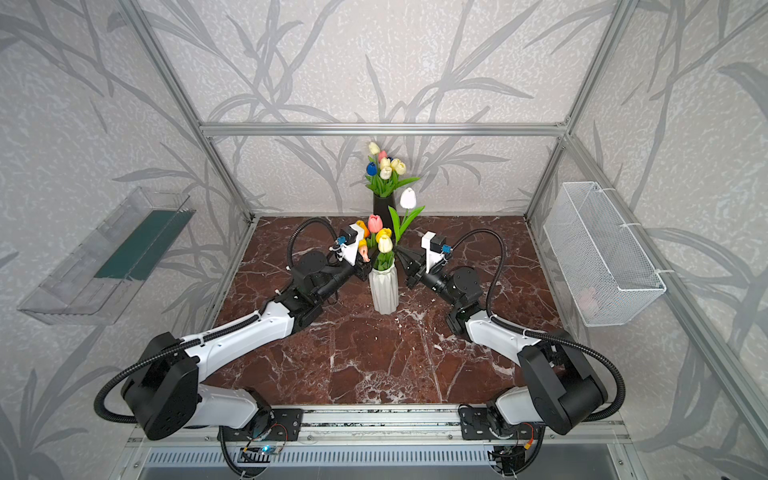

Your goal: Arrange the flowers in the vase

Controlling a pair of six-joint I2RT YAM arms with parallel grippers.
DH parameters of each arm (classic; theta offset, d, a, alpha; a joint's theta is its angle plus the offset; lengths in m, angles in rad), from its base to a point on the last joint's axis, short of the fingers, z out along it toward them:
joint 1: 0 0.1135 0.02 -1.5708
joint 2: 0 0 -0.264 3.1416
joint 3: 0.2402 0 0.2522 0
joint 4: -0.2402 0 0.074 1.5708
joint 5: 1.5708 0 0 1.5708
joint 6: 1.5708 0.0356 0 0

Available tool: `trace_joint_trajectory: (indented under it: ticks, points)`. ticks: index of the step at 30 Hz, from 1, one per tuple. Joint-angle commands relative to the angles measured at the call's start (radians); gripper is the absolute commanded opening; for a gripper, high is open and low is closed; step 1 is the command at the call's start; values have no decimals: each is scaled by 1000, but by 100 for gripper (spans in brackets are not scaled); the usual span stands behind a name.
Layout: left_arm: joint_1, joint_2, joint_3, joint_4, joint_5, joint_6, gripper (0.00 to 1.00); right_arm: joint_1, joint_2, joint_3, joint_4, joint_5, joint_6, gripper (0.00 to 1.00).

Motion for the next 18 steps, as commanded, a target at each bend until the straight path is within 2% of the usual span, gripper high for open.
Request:
trace_joint_trajectory:
  ticks: [1, 3, 5, 9, 11, 15, 17, 18]
  points:
    - [8, -39, -10, 27, -23, 21, 18, 15, -1, -7, -29, -14, -71, 2]
    - [8, -35, -14, 35, -19, 21, 23, 19, 4, -5, -47, -15, -87, 3]
    - [9, -29, -17, 35, -23, 21, 31, 21, 10, -11, -54, -15, -104, 6]
    - [9, -39, -33, 38, -22, 19, 52, 20, -7, -37, -56, 5, -124, 25]
    - [9, -47, -44, 35, -23, 16, 58, 21, -31, -43, -75, 18, -132, 34]
    - [9, -64, -71, 28, -21, 9, 70, 22, -78, -32, -169, 50, -163, 43]
    - [8, -75, -84, 18, -15, 4, 73, 23, -98, -19, -233, 74, -174, 45]
    - [8, -82, -89, 11, -15, 3, 78, 23, -111, -19, -248, 71, -186, 46]
